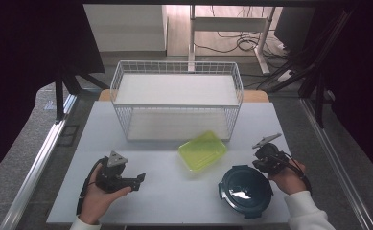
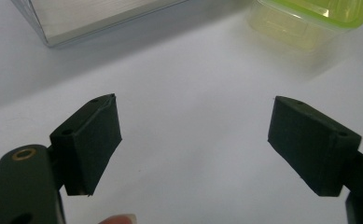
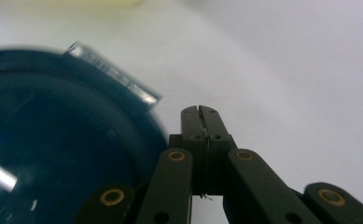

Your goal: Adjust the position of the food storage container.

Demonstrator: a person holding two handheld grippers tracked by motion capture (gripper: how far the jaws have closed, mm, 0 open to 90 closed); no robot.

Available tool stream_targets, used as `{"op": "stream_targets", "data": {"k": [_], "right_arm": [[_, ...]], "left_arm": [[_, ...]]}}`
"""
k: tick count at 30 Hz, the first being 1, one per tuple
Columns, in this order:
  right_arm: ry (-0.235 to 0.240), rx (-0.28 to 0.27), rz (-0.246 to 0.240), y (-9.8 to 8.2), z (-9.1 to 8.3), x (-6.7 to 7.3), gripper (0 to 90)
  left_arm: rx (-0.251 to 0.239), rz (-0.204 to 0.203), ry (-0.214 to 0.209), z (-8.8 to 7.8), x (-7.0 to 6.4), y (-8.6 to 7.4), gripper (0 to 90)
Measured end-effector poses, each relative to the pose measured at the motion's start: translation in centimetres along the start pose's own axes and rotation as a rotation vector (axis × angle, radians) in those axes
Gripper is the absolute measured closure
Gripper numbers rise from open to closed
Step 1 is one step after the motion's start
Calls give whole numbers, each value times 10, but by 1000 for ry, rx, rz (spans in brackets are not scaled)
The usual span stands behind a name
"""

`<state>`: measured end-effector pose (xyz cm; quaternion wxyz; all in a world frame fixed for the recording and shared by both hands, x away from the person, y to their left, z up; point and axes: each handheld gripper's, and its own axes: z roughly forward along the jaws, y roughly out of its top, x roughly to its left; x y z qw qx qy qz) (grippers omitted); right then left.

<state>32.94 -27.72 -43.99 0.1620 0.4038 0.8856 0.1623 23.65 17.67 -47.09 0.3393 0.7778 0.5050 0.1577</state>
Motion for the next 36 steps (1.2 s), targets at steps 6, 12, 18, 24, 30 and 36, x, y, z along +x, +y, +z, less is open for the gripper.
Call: {"op": "stream_targets", "data": {"k": [6, 12, 18, 24, 30, 36], "right_arm": [[-4, 20, 80, -25, -9, -11, 893], [7, 47, 106, -50, -8, -11, 893], [20, 77, 108, -60, -5, -6, 893], [43, 89, 83, -64, -4, -1, 895], [82, 70, 57, -61, 0, 12, 895], [102, 68, 37, -57, 1, 25, 895]], "left_arm": [[3, -8, -2, 1, 0, -1, 166], [6, 8, -6, 1, -4, 1, 165], [7, 9, -8, 1, -5, 1, 165], [15, 6, -5, 4, -5, 1, 165], [35, 21, -14, 9, -9, 0, 165], [36, 19, -11, 9, -7, -1, 165]]}}
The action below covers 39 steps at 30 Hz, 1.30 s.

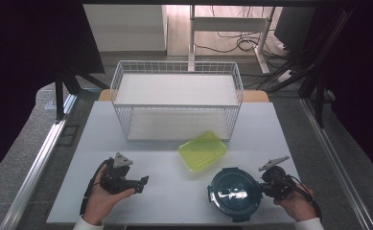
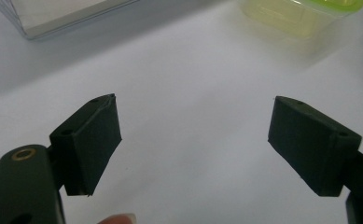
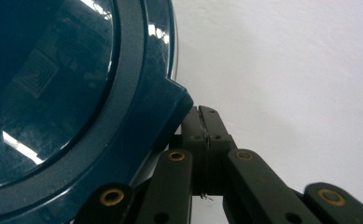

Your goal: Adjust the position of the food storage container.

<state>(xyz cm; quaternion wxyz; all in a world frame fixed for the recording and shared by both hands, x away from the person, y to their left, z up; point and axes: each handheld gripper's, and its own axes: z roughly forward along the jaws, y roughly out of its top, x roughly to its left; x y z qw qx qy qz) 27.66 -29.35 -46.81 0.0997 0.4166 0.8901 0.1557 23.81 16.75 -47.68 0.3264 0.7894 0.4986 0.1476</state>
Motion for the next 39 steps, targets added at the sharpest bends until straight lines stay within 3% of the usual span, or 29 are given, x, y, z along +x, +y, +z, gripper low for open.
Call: {"op": "stream_targets", "data": {"k": [26, 29, 30, 39], "right_arm": [[-19, -2, -1, 14, 5, 53, 894], [-17, -4, -1, 16, 6, 56, 894], [-21, -4, -4, 18, 7, 59, 894], [-9, -8, -35, 27, 11, 73, 893]], "left_arm": [[6, 10, -4, 2, -2, 0, 166], [5, -1, -2, 1, -1, 0, 165], [2, -30, -8, 1, 0, 0, 165], [3, -35, -8, 0, 2, 0, 165]]}}
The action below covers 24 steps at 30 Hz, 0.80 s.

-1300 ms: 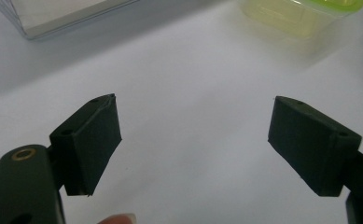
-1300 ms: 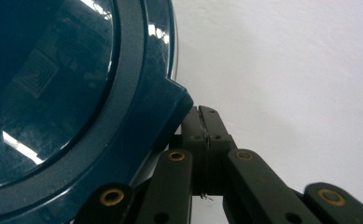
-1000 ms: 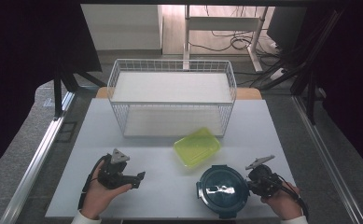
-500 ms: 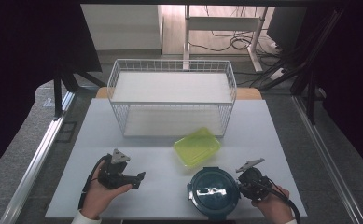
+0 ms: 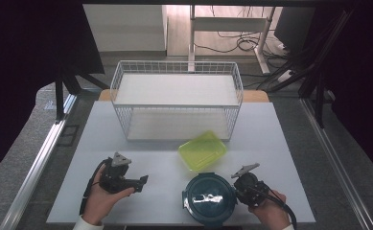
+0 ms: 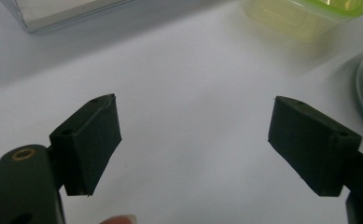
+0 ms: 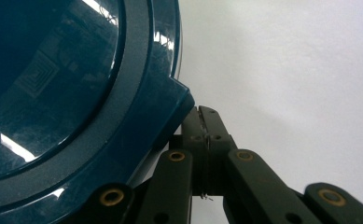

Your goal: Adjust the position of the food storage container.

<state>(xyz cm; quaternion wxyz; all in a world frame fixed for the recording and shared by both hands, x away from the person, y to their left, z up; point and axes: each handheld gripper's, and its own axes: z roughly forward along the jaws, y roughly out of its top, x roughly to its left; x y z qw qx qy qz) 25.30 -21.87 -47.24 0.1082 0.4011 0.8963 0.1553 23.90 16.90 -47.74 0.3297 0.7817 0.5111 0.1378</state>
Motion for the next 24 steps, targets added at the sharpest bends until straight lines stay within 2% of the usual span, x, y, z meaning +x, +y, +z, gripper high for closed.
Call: {"op": "stream_targets", "data": {"k": [18, 21, 24], "right_arm": [[-7, -11, -4, 0, 2, 3, 893], [-8, -32, -7, -1, -1, 1, 892], [-15, -78, 24, -6, -9, -9, 892]], "left_arm": [[-5, -7, 4, 1, 0, 0, 165], [-8, -7, 7, 1, 0, 0, 165], [-12, -5, 9, 1, 1, 0, 165]]}}
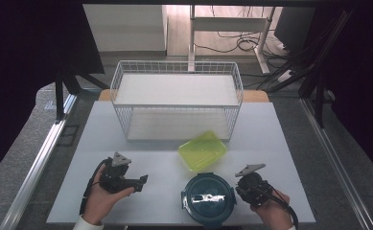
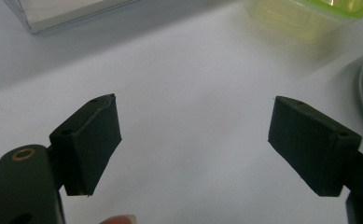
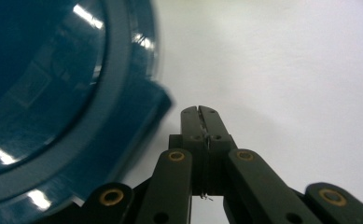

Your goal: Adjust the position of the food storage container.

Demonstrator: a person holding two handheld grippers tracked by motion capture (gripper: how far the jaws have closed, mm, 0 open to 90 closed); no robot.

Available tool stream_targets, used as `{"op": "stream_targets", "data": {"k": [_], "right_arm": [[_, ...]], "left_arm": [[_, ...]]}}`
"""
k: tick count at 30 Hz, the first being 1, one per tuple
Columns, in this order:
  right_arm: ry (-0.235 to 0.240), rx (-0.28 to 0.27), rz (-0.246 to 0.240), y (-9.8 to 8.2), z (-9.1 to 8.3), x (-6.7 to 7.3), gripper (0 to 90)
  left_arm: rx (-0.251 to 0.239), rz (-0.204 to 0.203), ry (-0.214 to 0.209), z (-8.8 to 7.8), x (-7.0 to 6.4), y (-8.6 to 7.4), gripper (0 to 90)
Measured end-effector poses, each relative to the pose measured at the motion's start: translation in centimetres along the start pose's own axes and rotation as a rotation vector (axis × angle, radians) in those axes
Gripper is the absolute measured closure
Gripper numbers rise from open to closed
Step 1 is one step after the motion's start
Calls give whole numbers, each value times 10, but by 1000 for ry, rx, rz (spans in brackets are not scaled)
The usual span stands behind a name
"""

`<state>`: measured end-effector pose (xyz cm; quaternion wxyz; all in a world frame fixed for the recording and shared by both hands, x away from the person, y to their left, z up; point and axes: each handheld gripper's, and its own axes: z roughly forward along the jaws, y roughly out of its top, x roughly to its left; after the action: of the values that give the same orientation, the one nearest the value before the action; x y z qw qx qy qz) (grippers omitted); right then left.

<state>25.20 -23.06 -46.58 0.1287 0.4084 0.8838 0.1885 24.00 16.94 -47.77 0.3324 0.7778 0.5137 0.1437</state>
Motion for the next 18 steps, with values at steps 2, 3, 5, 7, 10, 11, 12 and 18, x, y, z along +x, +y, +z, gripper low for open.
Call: {"op": "stream_targets", "data": {"k": [2, 3, 5, 7, 10, 11, 12, 18], "right_arm": [[0, -26, 22, -3, -4, -7, 891], [6, -48, 38, -5, -8, -12, 892], [11, -76, 56, -7, -12, -16, 891], [19, -113, 71, -10, -17, -21, 890], [27, -189, 108, -16, -23, -28, 733], [28, -208, 116, -17, -24, -29, 654], [46, -233, 132, -19, -25, -32, 540], [145, -318, 223, -27, -27, -44, 283]], "left_arm": [[-5, 0, -2, 0, 0, 1, 165], [-5, 0, -2, 0, 0, 1, 165], [-13, -7, -15, -1, 0, 1, 165], [-18, -16, -21, -2, 0, 0, 165], [-24, -25, -31, -4, -1, -1, 165], [-26, -29, -39, -5, -2, -2, 165], [-27, -32, -47, -6, -2, -2, 165], [-34, -57, -94, -7, -7, -1, 159]]}}
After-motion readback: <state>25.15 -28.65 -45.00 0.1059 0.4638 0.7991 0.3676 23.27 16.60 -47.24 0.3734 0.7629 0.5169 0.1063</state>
